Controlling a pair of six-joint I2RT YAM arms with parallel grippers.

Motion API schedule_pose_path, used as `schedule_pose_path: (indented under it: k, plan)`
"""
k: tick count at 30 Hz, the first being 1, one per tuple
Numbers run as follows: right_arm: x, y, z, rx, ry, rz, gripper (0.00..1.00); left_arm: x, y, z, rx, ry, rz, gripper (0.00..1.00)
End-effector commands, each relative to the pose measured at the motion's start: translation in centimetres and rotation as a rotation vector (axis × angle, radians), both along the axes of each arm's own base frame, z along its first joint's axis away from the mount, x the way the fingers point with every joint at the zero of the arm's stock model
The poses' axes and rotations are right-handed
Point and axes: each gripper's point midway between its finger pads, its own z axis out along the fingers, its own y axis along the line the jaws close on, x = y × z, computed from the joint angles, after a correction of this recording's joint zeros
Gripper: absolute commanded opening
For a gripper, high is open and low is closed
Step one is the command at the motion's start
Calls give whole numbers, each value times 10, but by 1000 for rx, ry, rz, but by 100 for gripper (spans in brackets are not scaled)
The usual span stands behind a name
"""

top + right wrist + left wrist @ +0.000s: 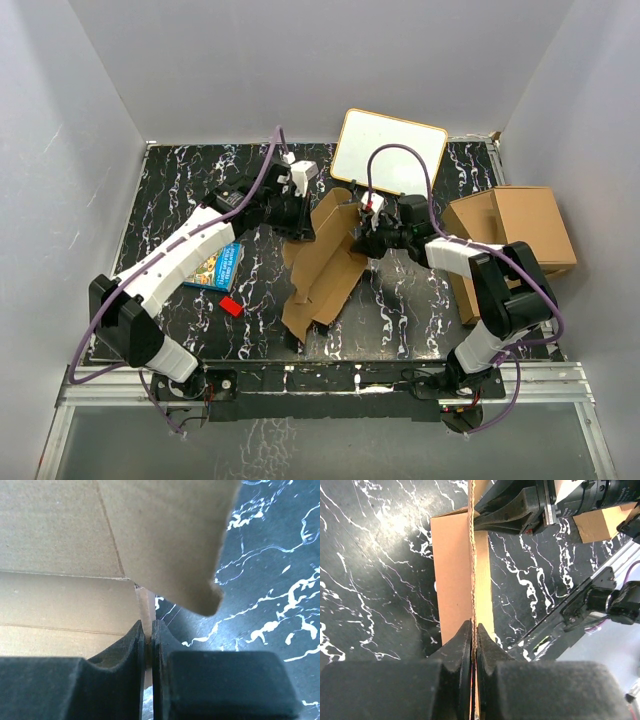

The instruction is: Fold the paper box

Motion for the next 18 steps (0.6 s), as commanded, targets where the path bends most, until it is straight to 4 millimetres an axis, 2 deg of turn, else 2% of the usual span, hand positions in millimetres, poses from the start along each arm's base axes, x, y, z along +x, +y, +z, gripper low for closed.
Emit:
schedule_pose_path:
  k: [1,4,7,9,12,15,18]
  plan:
    - [31,11,40,136,-235,-49,8,12,1,34,19,-212,-133,0]
    - [37,18,56,219,-355,-84,8,19,5,50,53,-337,-207,0]
    - [43,30,65,304,-394,-159,8,19,6,58,65,-431,-287,0]
    - [53,36,62,347,-382,-265,8,20,11,51,98,-459,-308,0]
    - [57,42,58,403,-390,-330,8,18,18,41,126,-488,-325,0]
    - [48,46,57,452,-422,-352,8,14,20,32,119,-494,-331,0]
    - [44,50,49,460,-403,-365,8,6,22,36,91,-513,-329,0]
